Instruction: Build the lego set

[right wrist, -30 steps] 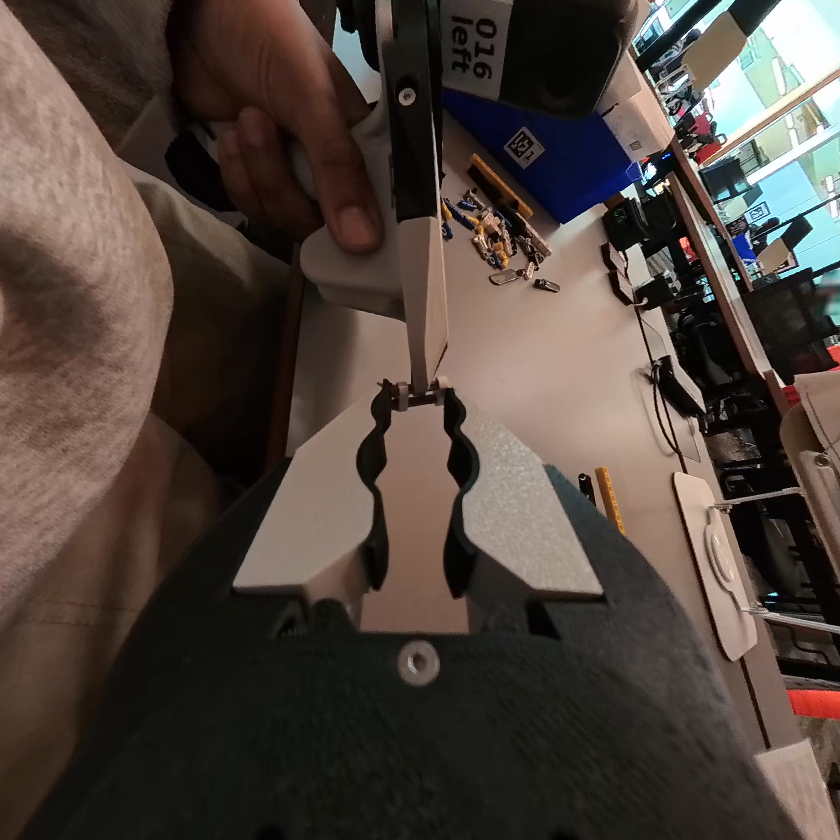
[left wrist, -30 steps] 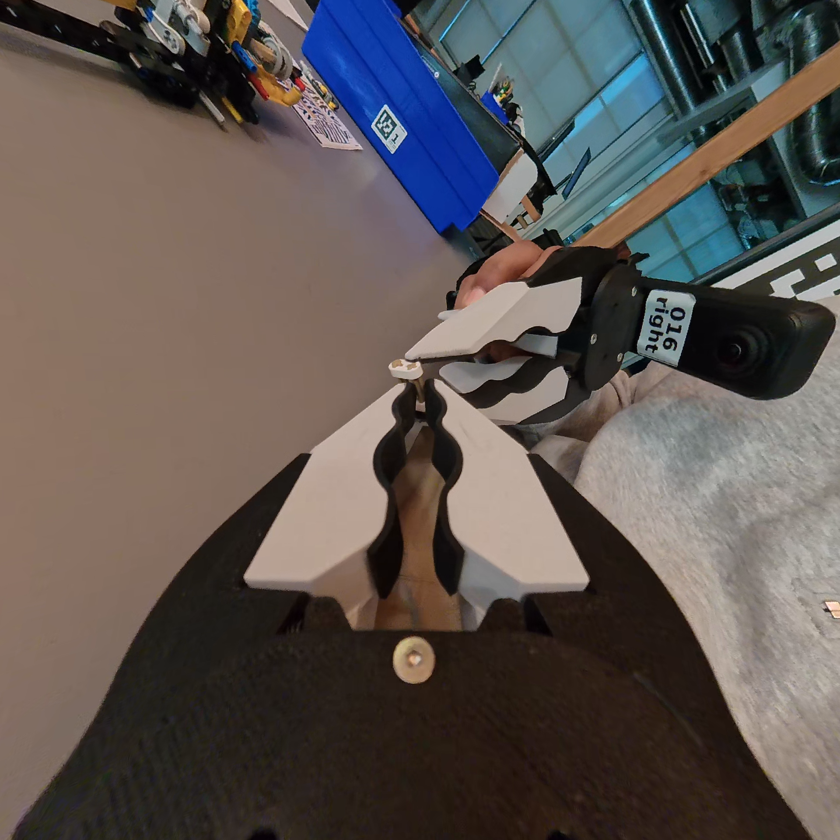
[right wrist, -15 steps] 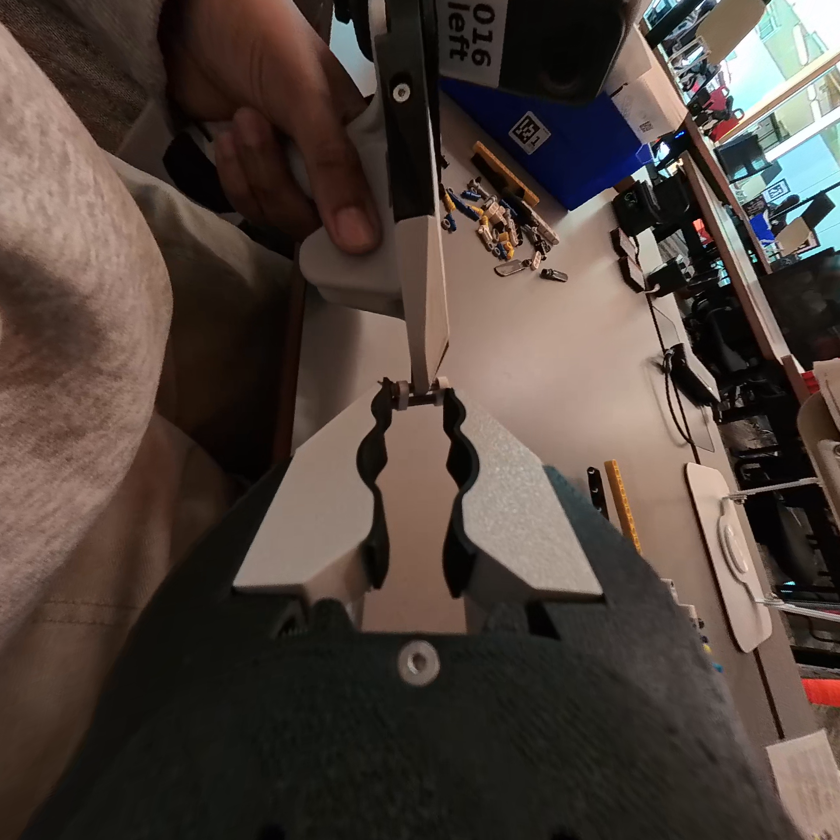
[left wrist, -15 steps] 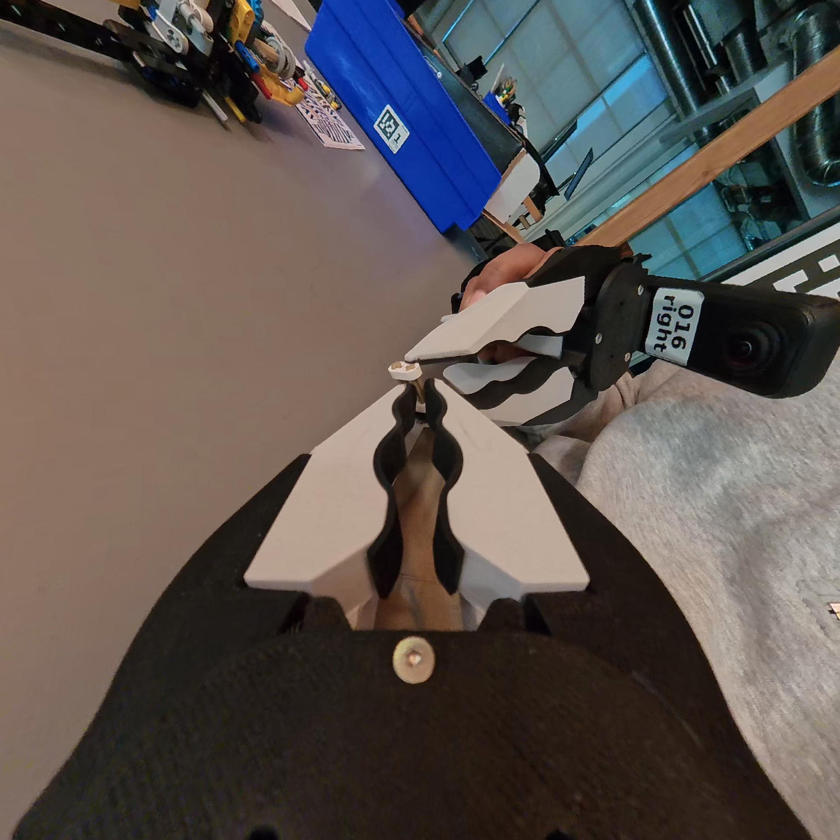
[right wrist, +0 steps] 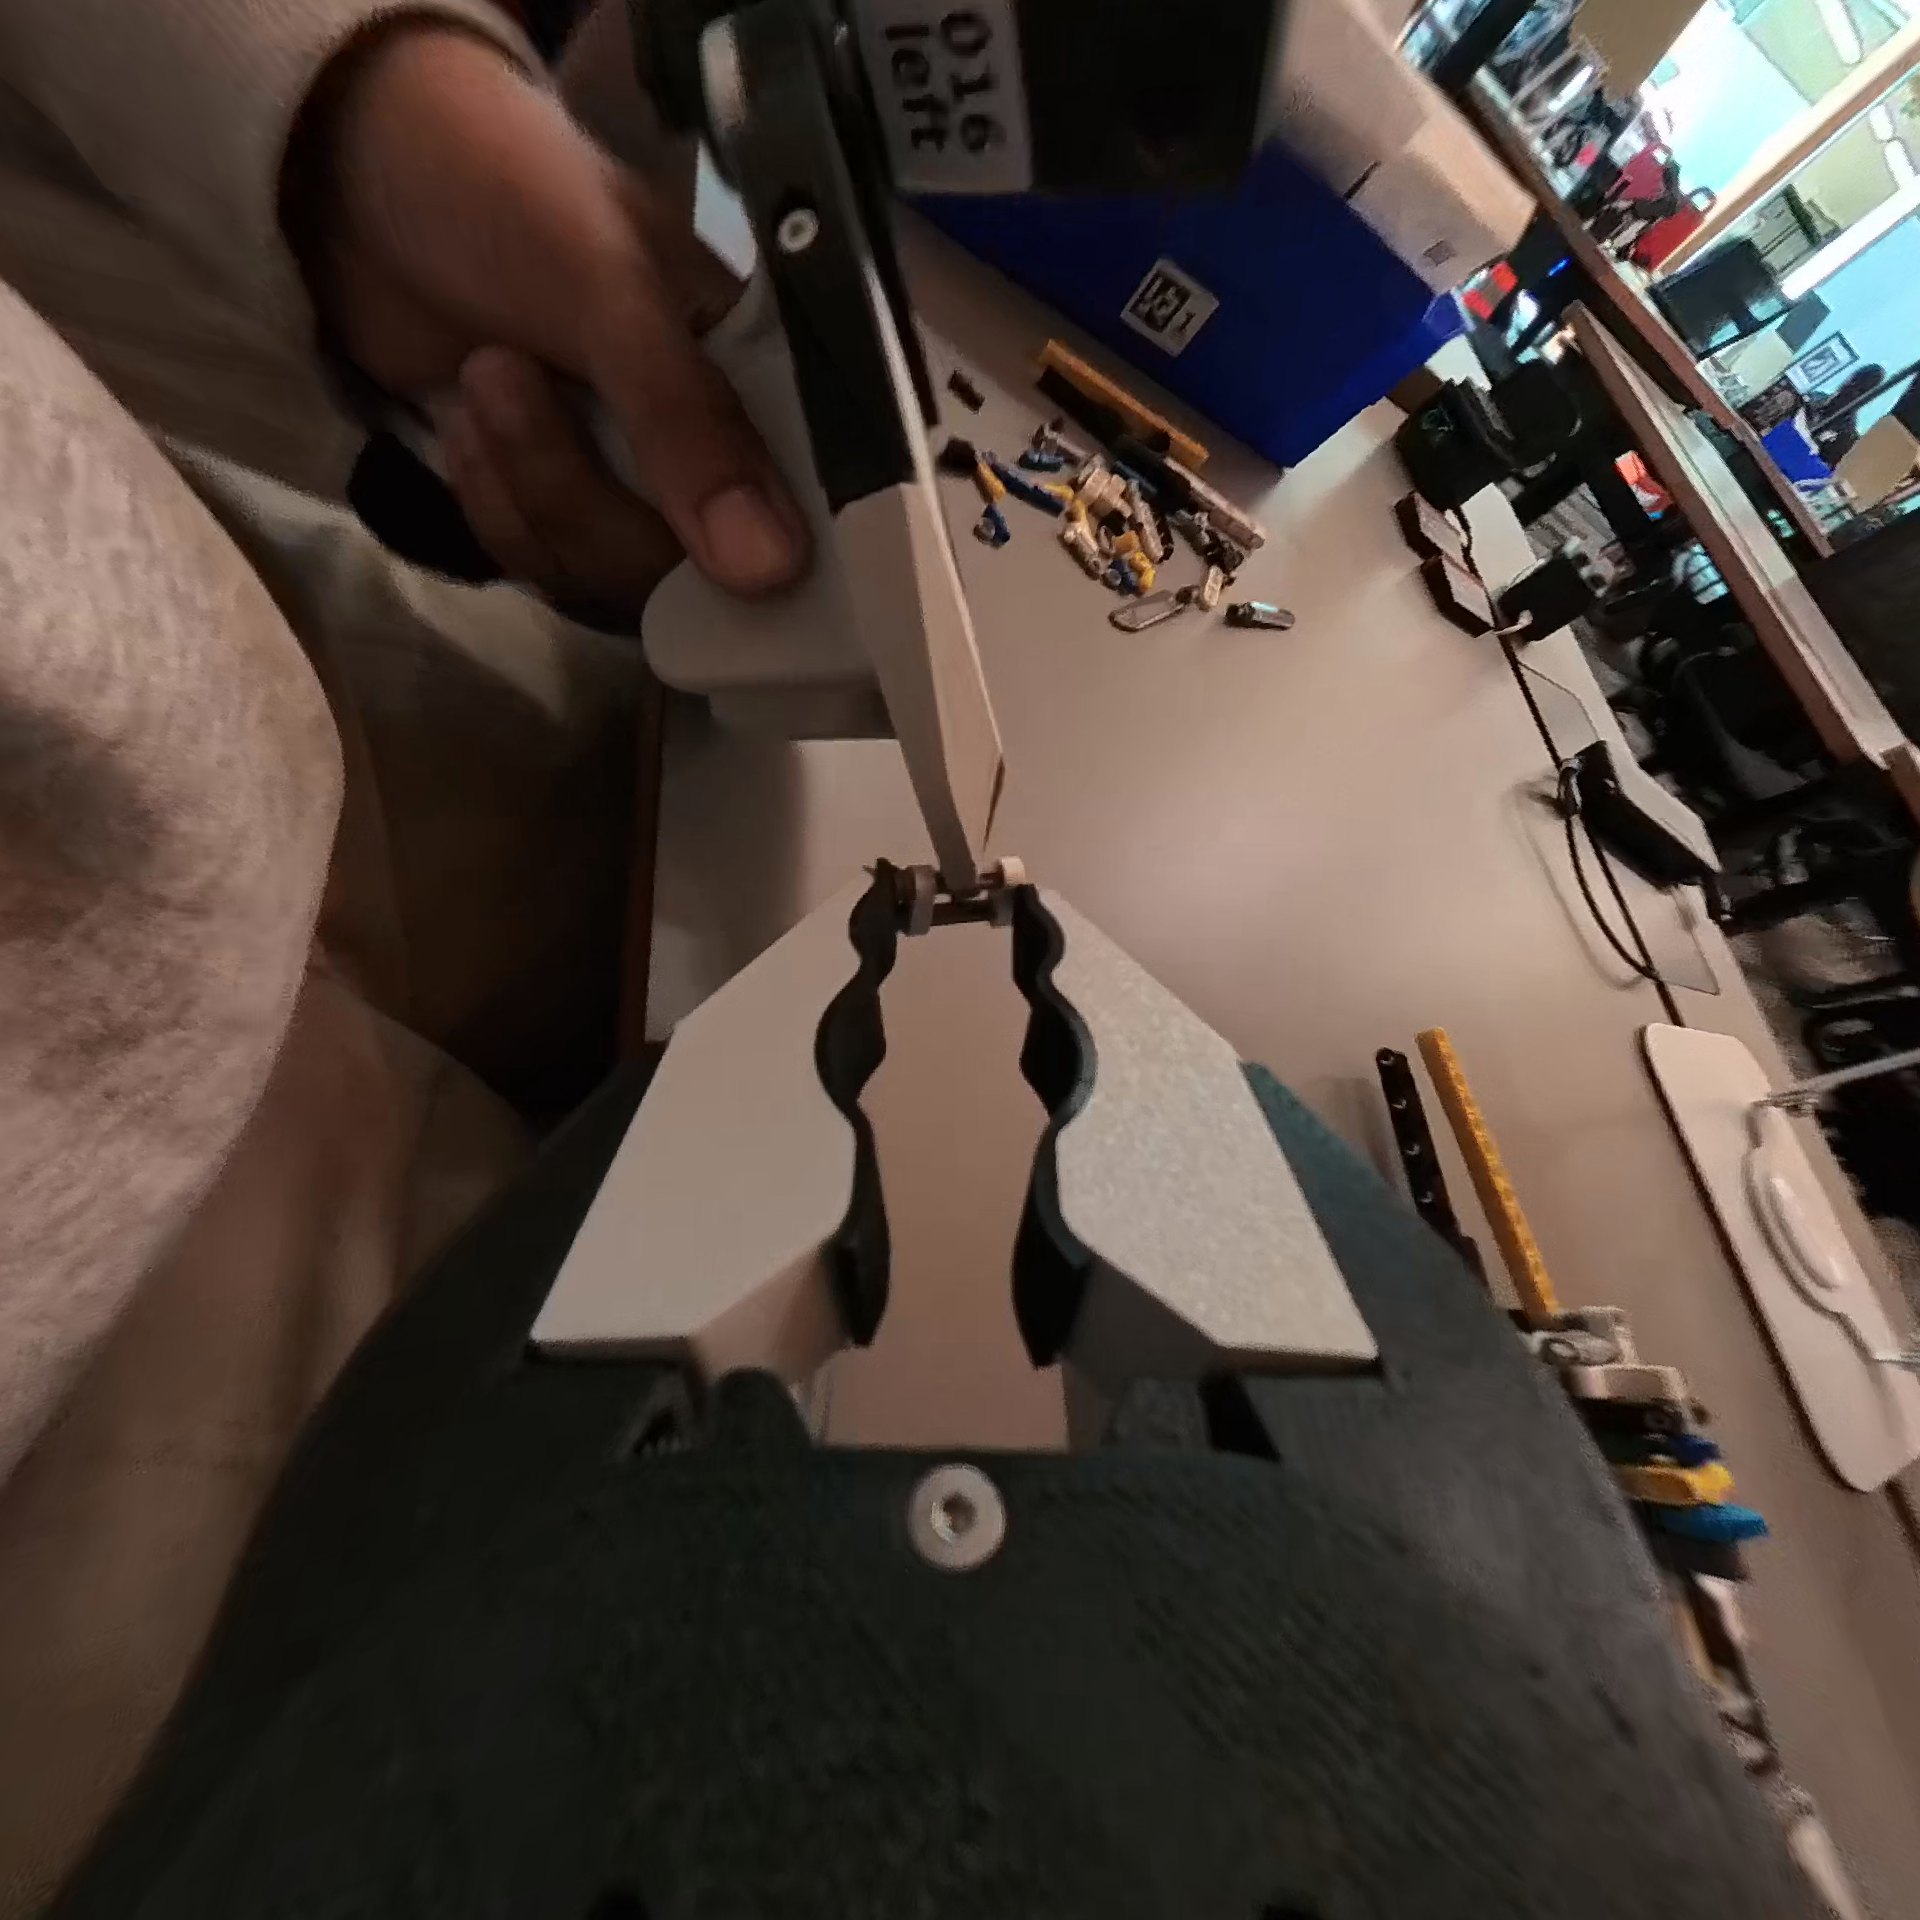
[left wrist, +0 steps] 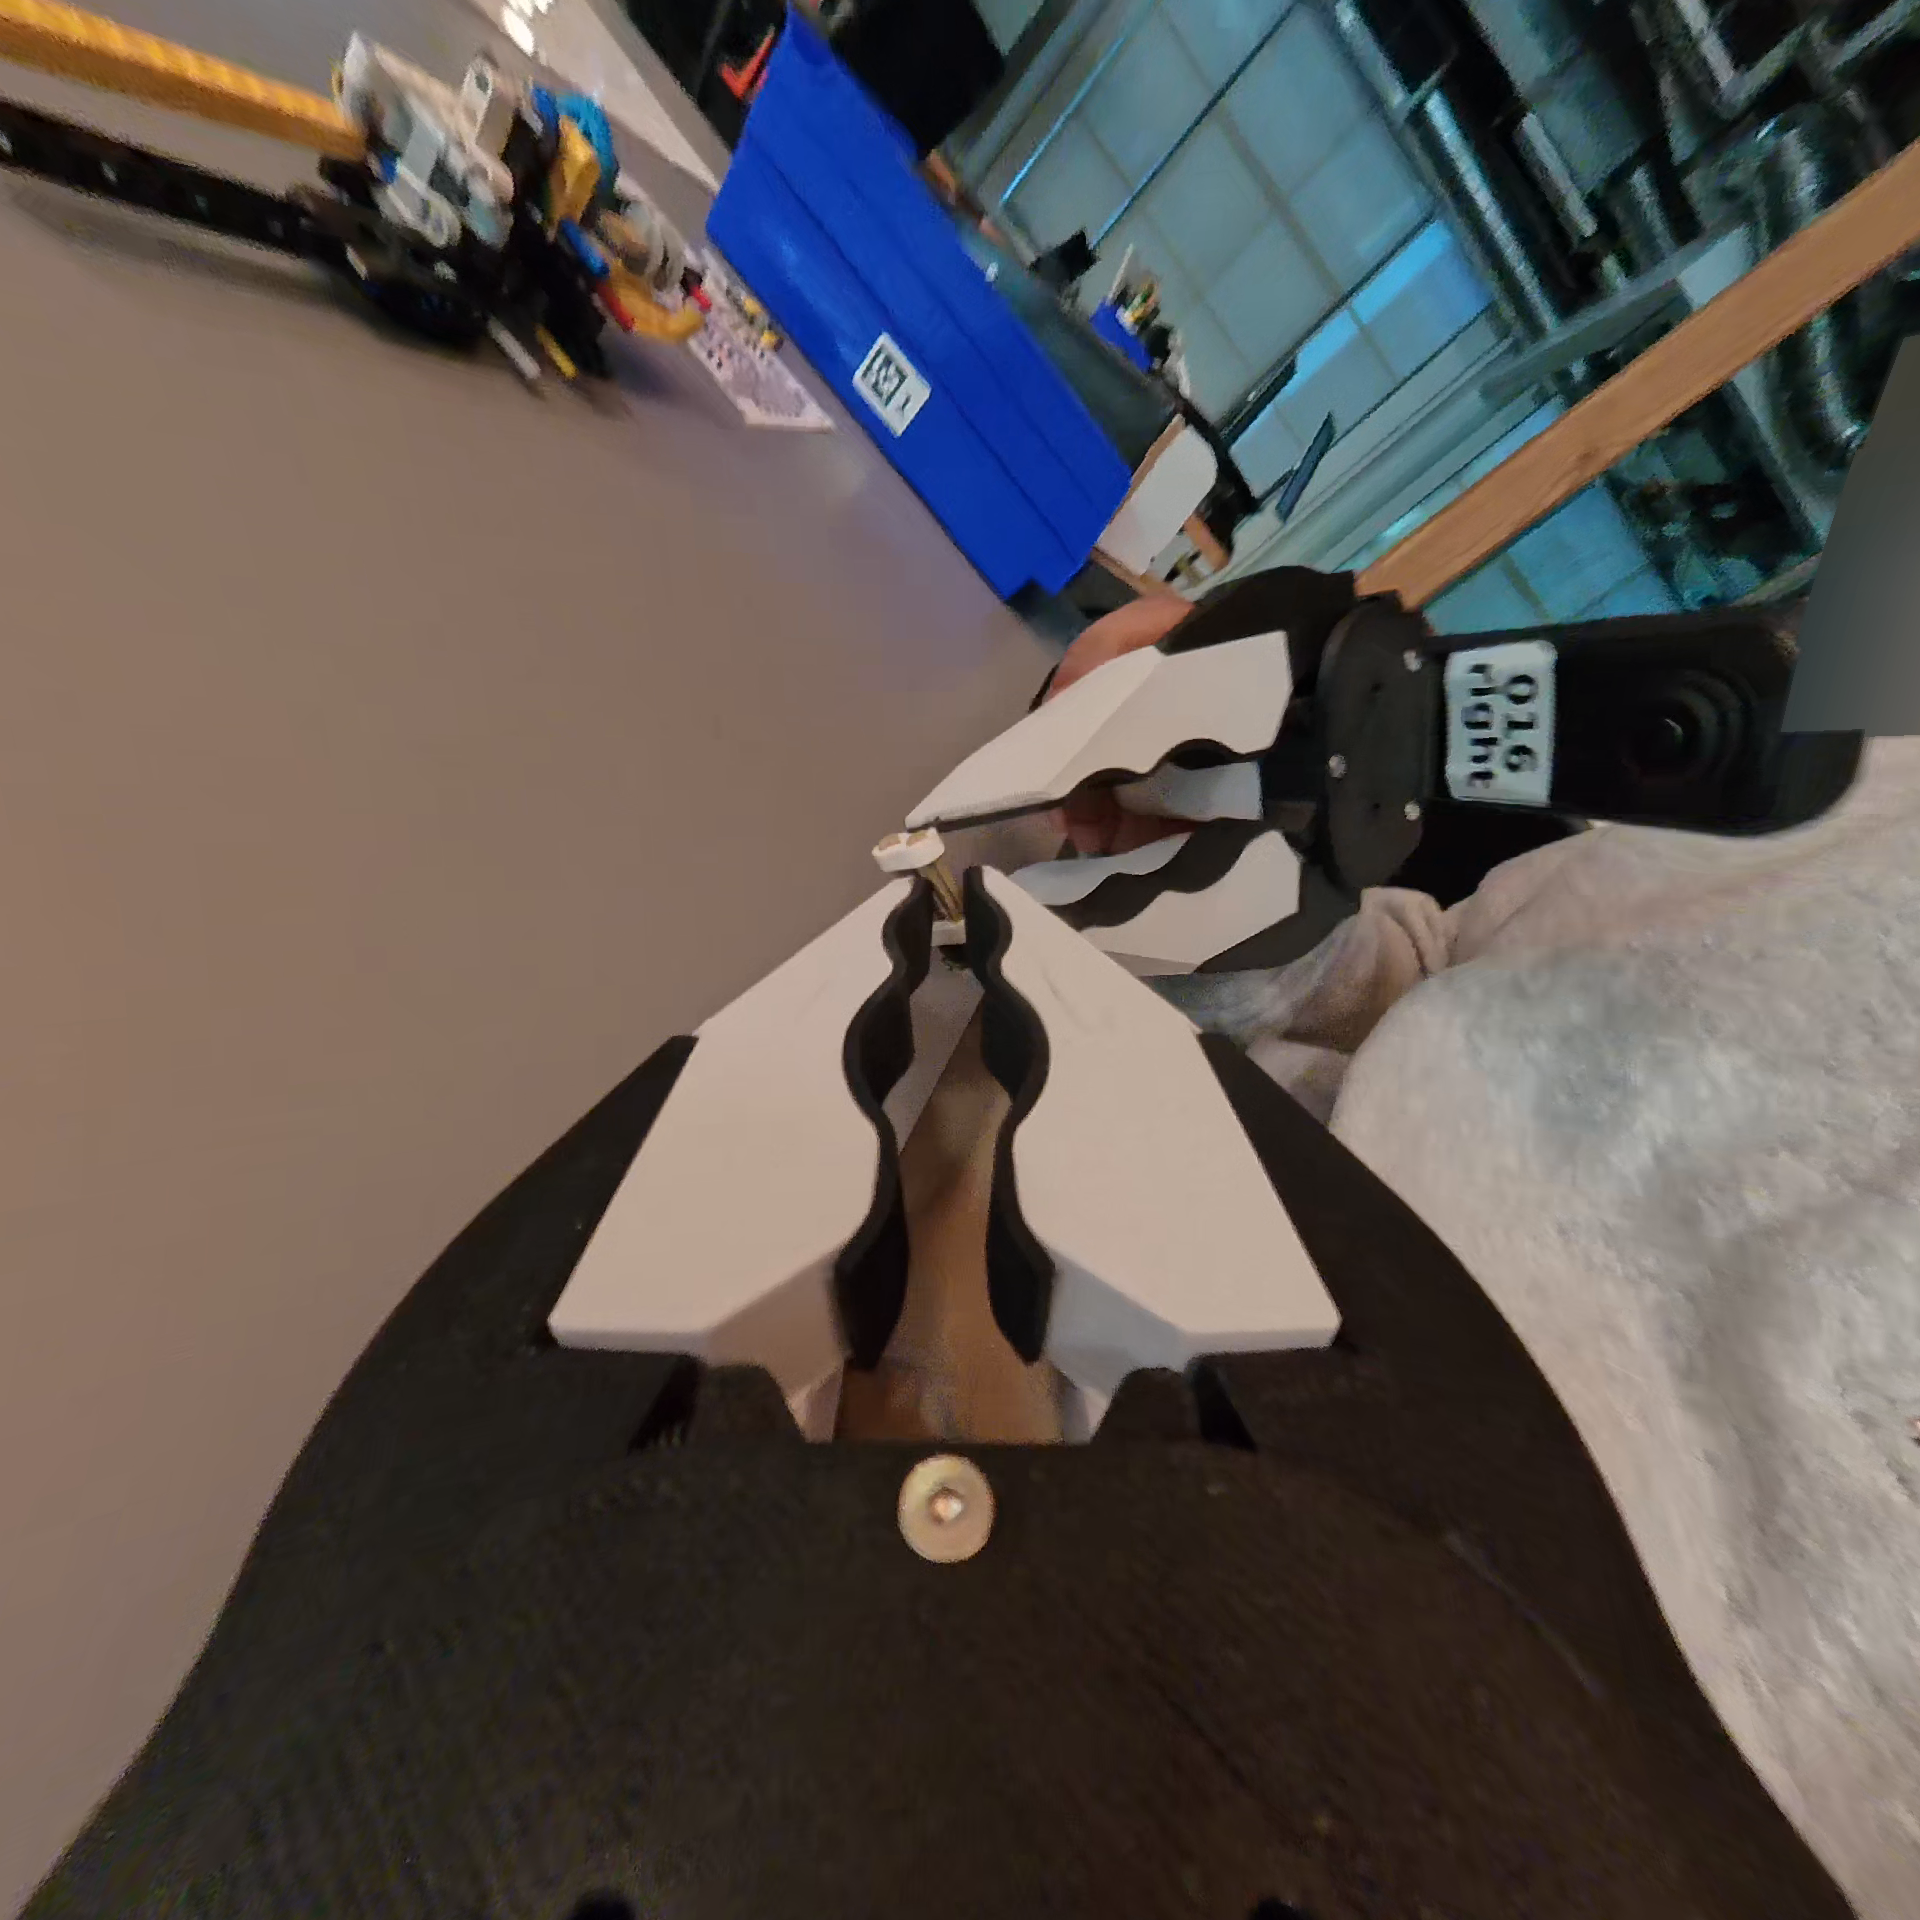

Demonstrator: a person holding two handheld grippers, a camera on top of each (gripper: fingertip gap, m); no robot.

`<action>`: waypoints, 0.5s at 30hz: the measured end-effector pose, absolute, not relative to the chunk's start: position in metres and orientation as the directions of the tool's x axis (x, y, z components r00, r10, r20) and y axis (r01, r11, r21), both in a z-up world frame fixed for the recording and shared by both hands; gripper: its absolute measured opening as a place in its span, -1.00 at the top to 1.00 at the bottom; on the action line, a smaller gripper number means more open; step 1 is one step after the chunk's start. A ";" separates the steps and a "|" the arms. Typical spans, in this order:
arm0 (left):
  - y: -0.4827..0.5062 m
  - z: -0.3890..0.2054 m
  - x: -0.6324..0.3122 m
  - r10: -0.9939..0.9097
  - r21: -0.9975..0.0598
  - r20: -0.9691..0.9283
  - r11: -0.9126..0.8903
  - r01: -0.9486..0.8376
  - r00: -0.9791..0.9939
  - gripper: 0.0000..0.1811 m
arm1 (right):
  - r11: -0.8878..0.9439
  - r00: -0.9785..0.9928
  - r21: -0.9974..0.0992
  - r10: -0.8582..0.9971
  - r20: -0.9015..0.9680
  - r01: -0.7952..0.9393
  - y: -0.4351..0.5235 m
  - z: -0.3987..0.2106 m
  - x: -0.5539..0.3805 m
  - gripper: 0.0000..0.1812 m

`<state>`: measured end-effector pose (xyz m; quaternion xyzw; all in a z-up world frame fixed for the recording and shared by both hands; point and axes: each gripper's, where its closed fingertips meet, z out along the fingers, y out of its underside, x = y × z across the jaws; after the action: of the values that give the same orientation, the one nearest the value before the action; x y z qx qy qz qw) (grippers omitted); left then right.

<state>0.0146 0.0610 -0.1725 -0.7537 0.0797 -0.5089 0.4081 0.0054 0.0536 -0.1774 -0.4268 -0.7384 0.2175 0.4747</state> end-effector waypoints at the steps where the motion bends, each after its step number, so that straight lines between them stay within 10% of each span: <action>1: 0.060 -0.167 0.015 -0.552 -0.703 0.701 -0.642 0.306 0.451 0.92 | 0.510 -0.173 -0.760 0.858 0.483 0.404 0.055 -0.173 0.005 0.75; 8: 0.053 -0.129 0.006 -0.742 -0.898 0.441 -0.356 0.260 0.505 0.62 | 0.216 -0.150 -0.960 0.970 0.191 0.176 0.057 -0.133 0.010 0.94; 15: 0.061 -0.133 0.013 -0.699 -0.940 0.338 -0.287 0.186 0.630 0.77 | 0.097 -0.152 -0.984 0.986 0.074 0.148 0.059 -0.134 0.005 0.93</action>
<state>0.0133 0.0610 -0.1334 -0.7014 0.1831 -0.3891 0.5685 0.0046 0.0585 -0.1340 -0.4774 -0.5937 0.4728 0.4428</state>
